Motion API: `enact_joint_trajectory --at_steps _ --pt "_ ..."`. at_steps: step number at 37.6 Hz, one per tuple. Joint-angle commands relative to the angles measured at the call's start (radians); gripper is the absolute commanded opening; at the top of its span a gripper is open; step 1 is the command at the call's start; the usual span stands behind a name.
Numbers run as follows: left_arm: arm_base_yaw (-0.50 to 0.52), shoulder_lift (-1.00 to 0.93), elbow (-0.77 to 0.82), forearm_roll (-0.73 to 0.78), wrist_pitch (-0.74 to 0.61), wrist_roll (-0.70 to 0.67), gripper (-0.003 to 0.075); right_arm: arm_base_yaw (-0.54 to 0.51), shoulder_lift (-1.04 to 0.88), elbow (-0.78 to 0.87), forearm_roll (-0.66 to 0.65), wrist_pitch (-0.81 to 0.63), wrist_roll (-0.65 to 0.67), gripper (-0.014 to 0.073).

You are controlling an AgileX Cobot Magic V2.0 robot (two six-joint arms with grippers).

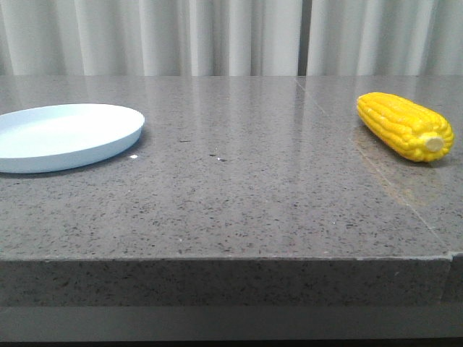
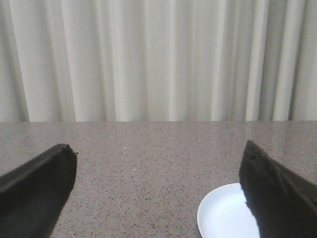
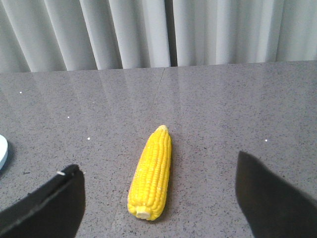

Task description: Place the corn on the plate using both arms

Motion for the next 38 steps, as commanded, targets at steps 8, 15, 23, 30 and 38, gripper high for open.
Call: enact_joint_trajectory --at_steps 8,15,23,30,38 --pt "-0.004 0.08 -0.056 -0.043 -0.077 -0.003 0.0573 0.001 0.012 -0.036 0.013 -0.07 -0.004 0.0643" --pt "-0.005 0.299 -0.198 -0.05 0.041 -0.003 0.0573 0.001 0.012 -0.036 0.013 -0.07 -0.004 0.0643" --pt "-0.017 0.561 -0.421 -0.05 0.252 0.001 0.0573 0.001 0.012 -0.036 0.013 -0.07 -0.004 0.0643" --pt "-0.109 0.736 -0.552 -0.05 0.405 0.001 0.0573 0.001 0.012 -0.036 0.013 -0.07 -0.004 0.0643" --pt "-0.165 0.943 -0.695 -0.064 0.631 -0.01 0.0568 0.001 0.012 -0.036 0.013 -0.07 -0.004 0.0643"
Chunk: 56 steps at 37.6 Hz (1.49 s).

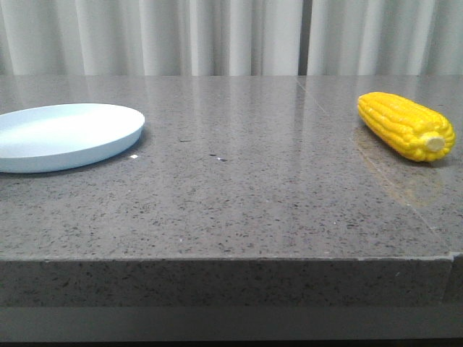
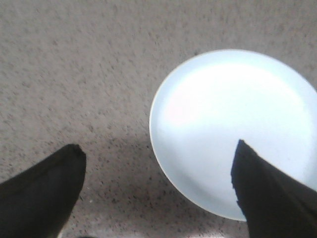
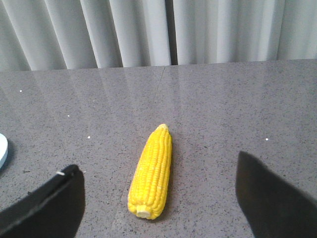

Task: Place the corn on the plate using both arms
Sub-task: 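Lower the left gripper onto the rim of the pale blue plate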

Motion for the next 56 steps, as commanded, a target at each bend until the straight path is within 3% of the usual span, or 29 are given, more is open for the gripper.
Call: enact_joint_trajectory --at_steps 1,11,30,44,53,56 --pt "-0.011 0.072 -0.097 -0.018 0.067 -0.011 0.0566 0.001 0.012 -0.036 0.013 -0.074 -0.004 0.0643" --pt "-0.011 0.306 -0.243 -0.02 0.239 -0.011 0.0566 0.001 0.012 -0.036 0.013 -0.074 -0.004 0.0643" --pt "-0.011 0.494 -0.318 -0.064 0.258 -0.011 0.0558 0.001 0.012 -0.036 0.013 -0.074 -0.004 0.0643" --pt "-0.011 0.502 -0.318 -0.074 0.288 -0.011 0.0294 0.001 0.012 -0.036 0.013 -0.074 -0.004 0.0643" --pt "-0.011 0.502 -0.318 -0.074 0.294 -0.011 -0.0014 0.001 0.012 -0.036 0.013 -0.074 -0.004 0.0643" --pt "-0.011 0.502 -0.318 -0.074 0.292 -0.011 -0.002 0.001 0.012 -0.036 0.013 -0.074 -0.004 0.0643"
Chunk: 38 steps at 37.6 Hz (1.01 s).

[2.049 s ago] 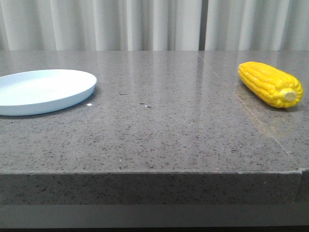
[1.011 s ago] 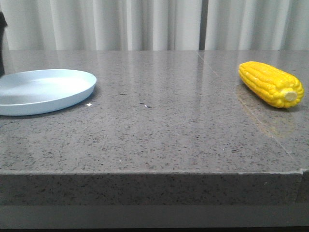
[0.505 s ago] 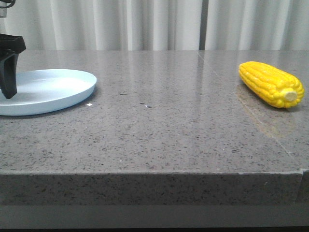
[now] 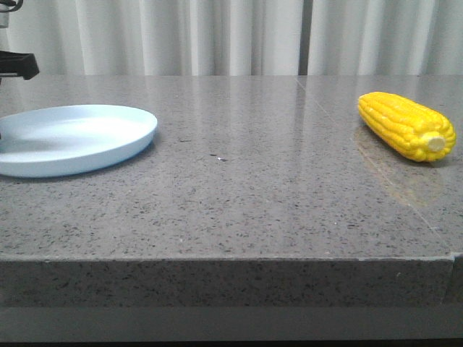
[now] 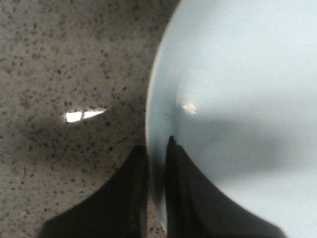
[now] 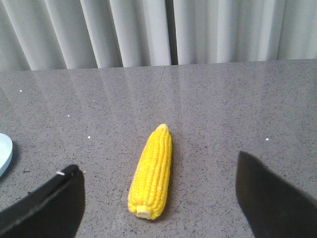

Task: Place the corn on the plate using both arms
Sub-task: 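Lower the left gripper onto the rim of the pale blue plate, then slide the pale blue plate with the left gripper toward the table center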

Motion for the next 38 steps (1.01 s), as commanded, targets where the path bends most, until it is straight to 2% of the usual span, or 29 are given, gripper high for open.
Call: enact_joint_trajectory --at_steps 1,7,19,33,38 --pt "-0.006 -0.039 -0.025 0.005 -0.001 -0.003 -0.002 0.001 0.012 -0.036 0.013 -0.074 -0.004 0.0643" --pt "-0.006 -0.039 -0.055 -0.019 0.008 -0.003 -0.002 0.001 0.012 -0.036 0.013 -0.074 -0.004 0.0643" --pt "-0.021 -0.047 -0.244 -0.318 0.091 0.115 -0.002 0.001 0.012 -0.036 0.013 -0.074 -0.004 0.0643" --pt "-0.195 0.087 -0.386 -0.325 0.082 0.102 -0.002 0.001 0.012 -0.036 0.013 -0.074 -0.004 0.0643" --pt "-0.214 0.137 -0.386 -0.325 0.078 0.102 -0.002 0.001 0.012 -0.036 0.013 -0.074 -0.004 0.0643"
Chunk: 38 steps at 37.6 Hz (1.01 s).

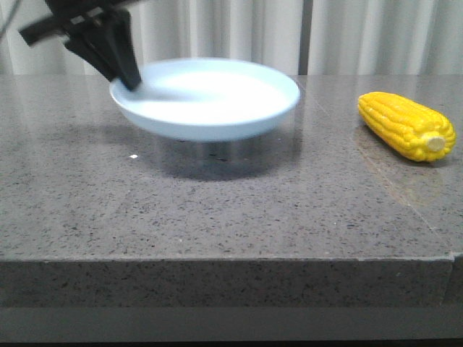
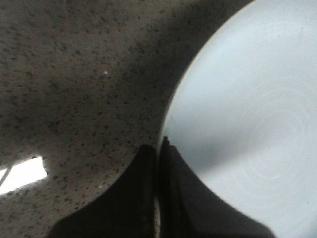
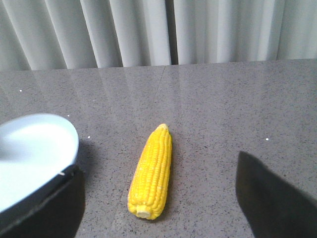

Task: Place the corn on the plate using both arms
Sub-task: 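Slide the pale blue plate with the left gripper toward the table center, then release the plate and raise the left gripper away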

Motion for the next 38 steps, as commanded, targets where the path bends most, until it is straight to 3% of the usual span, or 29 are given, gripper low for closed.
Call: enact_joint_trajectory --at_steps 1,6,9,17,20,26,38 --pt "-0.012 -0.016 -0.038 -0.029 -0.023 -0.007 -0.002 0.001 0.012 -0.036 0.013 -0.075 -0.004 0.0643" --pt "-0.012 0.0 -0.038 -0.025 -0.034 -0.007 -0.0016 0.001 0.012 -0.036 0.013 -0.075 -0.004 0.0643" --pt "-0.012 0.0 -0.038 -0.025 -0.034 -0.002 0.003 0.001 0.012 -0.036 0.013 -0.075 -0.004 0.0643" --pt "-0.008 -0.003 -0.046 -0.021 -0.008 -0.001 0.0358 0.001 0.012 -0.036 0.013 -0.075 -0.004 0.0643" --pt "-0.002 -0.016 -0.065 -0.003 0.036 -0.001 0.0389 0.001 0.012 -0.036 0.013 -0.075 -0.004 0.0643" --pt "0.007 -0.098 -0.077 0.096 0.088 -0.008 0.0322 0.001 0.012 -0.036 0.013 -0.075 -0.004 0.0643" --pt "0.009 -0.308 0.023 0.29 0.024 -0.095 0.001 0.001 0.012 -0.036 0.013 -0.075 -0.004 0.0643"
